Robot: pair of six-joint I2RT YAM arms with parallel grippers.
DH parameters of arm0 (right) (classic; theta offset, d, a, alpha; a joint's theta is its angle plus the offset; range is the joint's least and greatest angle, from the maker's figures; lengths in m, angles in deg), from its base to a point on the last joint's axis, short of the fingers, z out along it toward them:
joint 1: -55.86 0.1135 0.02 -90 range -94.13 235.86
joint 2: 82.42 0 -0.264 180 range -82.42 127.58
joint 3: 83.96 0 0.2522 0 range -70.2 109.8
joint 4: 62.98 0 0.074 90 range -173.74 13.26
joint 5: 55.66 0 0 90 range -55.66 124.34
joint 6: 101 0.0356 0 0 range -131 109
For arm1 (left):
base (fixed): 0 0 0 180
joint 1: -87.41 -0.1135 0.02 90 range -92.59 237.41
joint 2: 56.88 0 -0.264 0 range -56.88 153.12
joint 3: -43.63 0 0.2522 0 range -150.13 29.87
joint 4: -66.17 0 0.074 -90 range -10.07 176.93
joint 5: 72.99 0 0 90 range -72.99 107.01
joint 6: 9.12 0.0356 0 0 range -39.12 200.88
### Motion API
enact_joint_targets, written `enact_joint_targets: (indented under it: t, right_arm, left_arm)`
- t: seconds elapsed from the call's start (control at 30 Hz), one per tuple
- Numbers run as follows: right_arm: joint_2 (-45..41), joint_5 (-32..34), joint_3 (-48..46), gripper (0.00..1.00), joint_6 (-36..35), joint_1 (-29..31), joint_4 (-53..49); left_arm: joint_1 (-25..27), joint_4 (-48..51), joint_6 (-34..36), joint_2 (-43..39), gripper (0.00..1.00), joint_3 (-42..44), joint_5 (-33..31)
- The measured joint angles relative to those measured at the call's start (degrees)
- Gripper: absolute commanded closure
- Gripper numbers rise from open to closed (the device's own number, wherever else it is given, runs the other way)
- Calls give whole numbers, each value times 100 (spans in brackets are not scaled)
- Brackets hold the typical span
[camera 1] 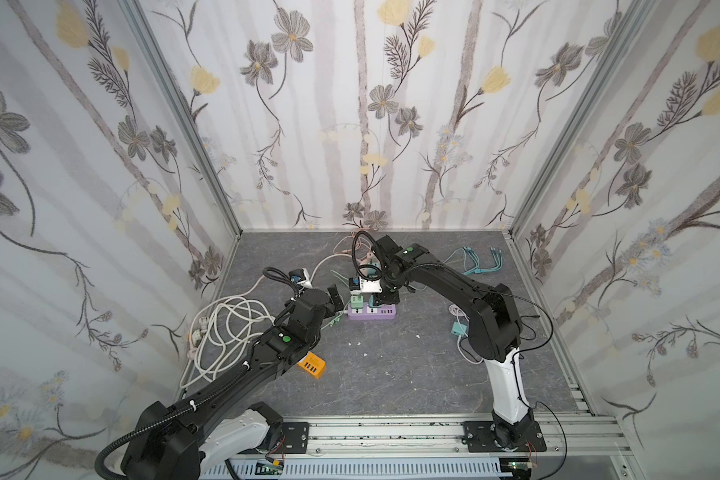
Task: Insert the plug
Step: 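Carry the teal charger to the purple strip with the right gripper while the left withdraws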
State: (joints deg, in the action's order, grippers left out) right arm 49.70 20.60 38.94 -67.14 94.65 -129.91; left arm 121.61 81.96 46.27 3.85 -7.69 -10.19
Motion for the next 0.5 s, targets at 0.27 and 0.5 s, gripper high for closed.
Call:
enact_joint_targets:
  t: [0.27,0.5]
  right_arm:
    - [245,323,179,100,-295,52,-57]
    - [254,175,184,100,-304,52,22]
  left_arm:
    - [-437,317,-625,-273,0,321,-52]
    - [-647,396,-761,-271,0,361,114]
